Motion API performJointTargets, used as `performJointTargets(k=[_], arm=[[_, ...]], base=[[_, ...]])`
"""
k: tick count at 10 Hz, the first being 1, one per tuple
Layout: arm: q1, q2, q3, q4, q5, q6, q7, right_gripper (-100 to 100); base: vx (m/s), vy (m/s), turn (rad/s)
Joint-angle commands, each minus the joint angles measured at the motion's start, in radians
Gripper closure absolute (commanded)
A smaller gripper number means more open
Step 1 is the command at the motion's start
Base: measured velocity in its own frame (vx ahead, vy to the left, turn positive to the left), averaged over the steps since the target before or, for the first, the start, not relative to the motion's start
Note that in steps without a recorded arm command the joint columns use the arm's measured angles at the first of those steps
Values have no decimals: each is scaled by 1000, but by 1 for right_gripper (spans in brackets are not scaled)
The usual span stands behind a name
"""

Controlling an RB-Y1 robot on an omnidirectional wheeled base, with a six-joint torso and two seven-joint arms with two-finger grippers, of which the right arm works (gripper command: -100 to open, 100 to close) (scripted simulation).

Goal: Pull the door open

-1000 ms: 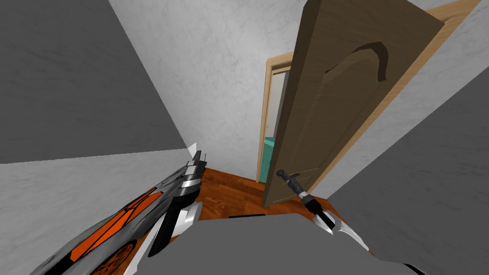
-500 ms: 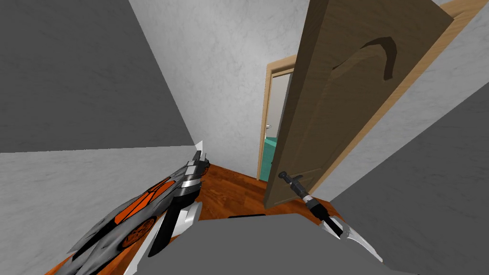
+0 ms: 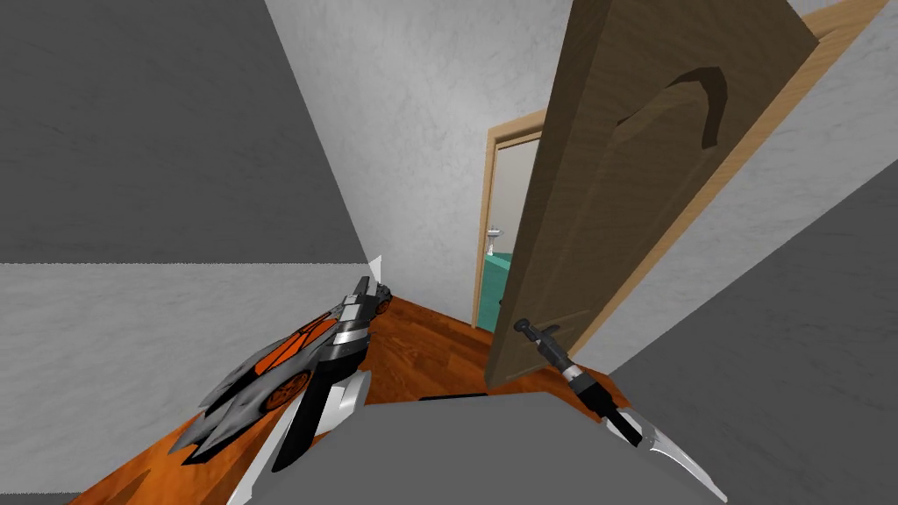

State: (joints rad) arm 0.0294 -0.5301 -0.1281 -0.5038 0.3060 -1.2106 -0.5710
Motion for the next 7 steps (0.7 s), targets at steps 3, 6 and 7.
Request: performJointTargets(k=[3, 6, 7], arm=[[34, -26, -21, 11, 8, -53, -13, 100], [40, -21, -17, -5, 11, -47, -18, 100], [41, -22, -18, 0, 11, -52, -18, 100]], base=[[-167, -78, 197], [-131, -54, 128], [-219, -127, 183]])
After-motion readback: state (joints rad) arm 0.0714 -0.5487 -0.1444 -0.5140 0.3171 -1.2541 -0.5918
